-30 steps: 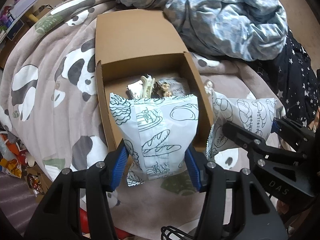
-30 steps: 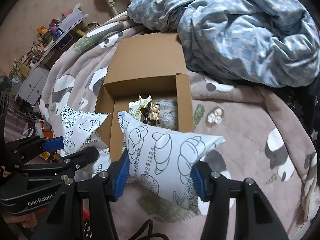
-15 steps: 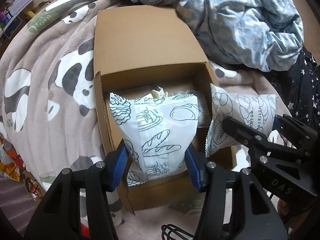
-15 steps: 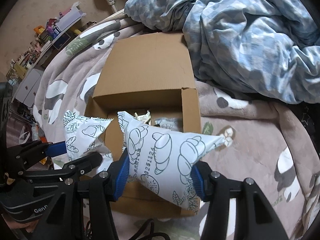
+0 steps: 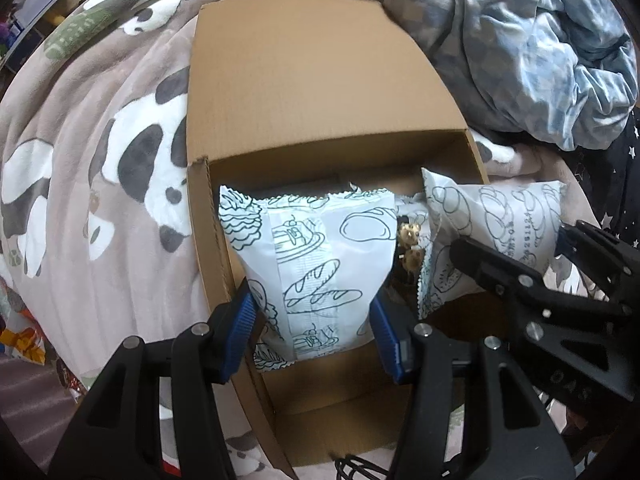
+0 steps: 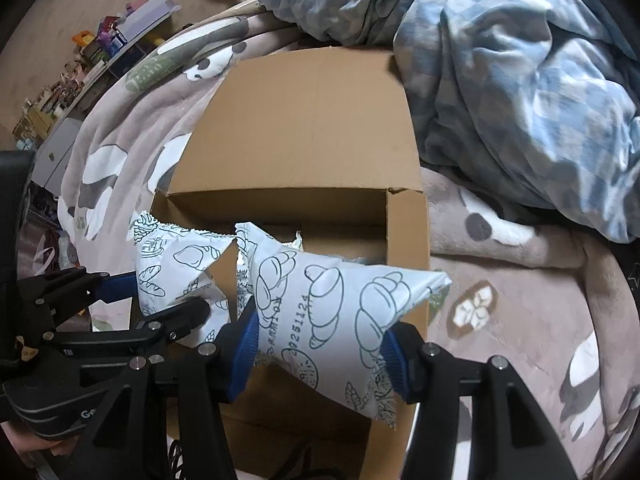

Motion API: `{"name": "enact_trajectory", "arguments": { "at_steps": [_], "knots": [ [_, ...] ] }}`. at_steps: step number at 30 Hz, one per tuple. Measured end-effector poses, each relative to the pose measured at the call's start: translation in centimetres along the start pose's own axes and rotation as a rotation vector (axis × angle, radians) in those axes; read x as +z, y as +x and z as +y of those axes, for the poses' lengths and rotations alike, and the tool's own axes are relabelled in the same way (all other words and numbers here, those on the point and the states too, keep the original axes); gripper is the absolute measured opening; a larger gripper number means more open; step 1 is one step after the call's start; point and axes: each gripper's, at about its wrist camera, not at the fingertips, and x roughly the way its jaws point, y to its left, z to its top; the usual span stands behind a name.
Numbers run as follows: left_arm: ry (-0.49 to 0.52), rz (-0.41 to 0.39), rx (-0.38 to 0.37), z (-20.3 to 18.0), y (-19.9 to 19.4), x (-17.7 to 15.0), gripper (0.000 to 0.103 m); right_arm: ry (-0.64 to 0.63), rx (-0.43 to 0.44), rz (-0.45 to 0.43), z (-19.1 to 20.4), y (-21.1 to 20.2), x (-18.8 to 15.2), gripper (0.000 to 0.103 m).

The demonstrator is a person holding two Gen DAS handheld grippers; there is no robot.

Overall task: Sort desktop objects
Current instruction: 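Lower both packets into the box and open both tools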

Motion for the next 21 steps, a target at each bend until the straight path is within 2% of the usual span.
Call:
{"name": "enact_trajectory", "arguments": {
  "at_steps": [3, 17, 20, 21],
  "knots": [
    [0.028, 0.009, 0.023, -0.5, 0.4, 0.3, 0.052, 0.0, -0.003, 0.008, -0.3, 0.6, 0.4, 0.056],
    [0.033, 0.027, 0.021, -0.6, 0.8, 0.7, 0.053, 0.002, 0.038, 0.013, -1.2, 1.2, 0.4, 0.058],
    [0.025, 0.016, 0.025, -0.4, 0.4, 0.6, 0.055, -0.003, 0.035, 0.003, -1.2, 1.0, 0.5, 0.06],
    [0.02, 0.013, 0.027, -0.3, 0.3, 0.6, 0.059, -0.009, 0.028, -0.009, -1.2, 0.7, 0.5, 0.063]
  ]
}}
